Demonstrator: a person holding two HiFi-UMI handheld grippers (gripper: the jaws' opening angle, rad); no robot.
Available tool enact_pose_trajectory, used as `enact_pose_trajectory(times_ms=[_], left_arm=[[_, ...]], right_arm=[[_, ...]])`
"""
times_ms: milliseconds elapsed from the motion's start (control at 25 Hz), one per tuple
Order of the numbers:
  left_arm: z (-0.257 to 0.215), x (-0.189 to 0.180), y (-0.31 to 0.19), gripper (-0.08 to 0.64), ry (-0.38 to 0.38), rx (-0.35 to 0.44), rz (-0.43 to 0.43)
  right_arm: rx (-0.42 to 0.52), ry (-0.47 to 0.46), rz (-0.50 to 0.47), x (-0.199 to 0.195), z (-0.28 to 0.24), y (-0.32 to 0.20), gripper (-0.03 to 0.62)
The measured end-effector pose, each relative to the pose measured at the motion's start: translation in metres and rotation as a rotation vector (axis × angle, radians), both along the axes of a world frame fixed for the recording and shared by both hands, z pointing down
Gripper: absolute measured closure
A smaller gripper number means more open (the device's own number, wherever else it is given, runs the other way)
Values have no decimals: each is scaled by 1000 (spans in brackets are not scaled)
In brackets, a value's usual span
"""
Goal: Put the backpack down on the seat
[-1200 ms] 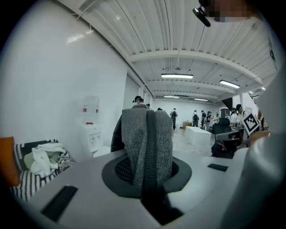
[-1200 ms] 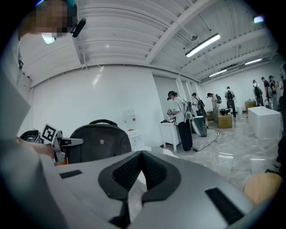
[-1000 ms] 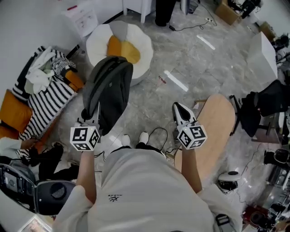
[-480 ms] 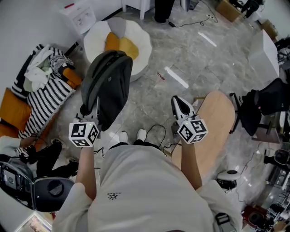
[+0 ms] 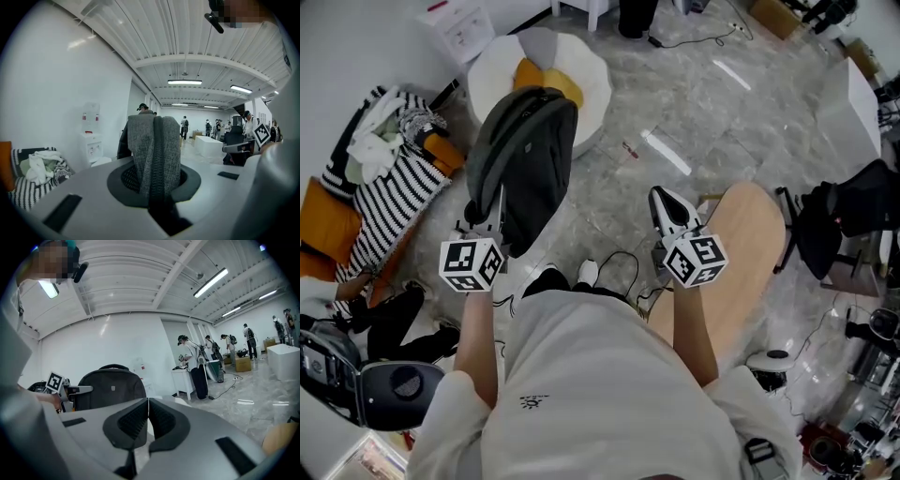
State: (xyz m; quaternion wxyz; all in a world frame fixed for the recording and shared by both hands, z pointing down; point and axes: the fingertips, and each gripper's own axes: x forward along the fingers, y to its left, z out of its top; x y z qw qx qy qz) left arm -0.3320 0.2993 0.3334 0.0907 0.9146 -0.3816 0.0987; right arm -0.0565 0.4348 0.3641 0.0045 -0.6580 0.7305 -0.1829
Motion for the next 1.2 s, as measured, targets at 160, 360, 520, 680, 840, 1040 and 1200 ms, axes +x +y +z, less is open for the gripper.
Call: enact_pose_trajectory(times_ms=[160,360,520,680,840,1040,1200], left_arm=[[0,9,-1,491,7,1,3],[0,16,-4,492,2,-1,14],[-1,24,-12,492,4,0,23],[2,33,-23,492,3,-4,34],[7,44,-36,491,5,-11,50],[15,67,-58,492,-1,-31,70],[19,87,-85,492,-8,-40,90]], right_arm=[[-15,5,6,10,6,4,568],[-13,-5,16,17,6,3,568],[-17,-6,16,22,6,-4,568],[-29,-4,10,25,8,-12,568],[-32,2,18,34,10,-23,568],[-50,27,7,47,14,-40,566],[-58,19,18,60,15,-66,567]])
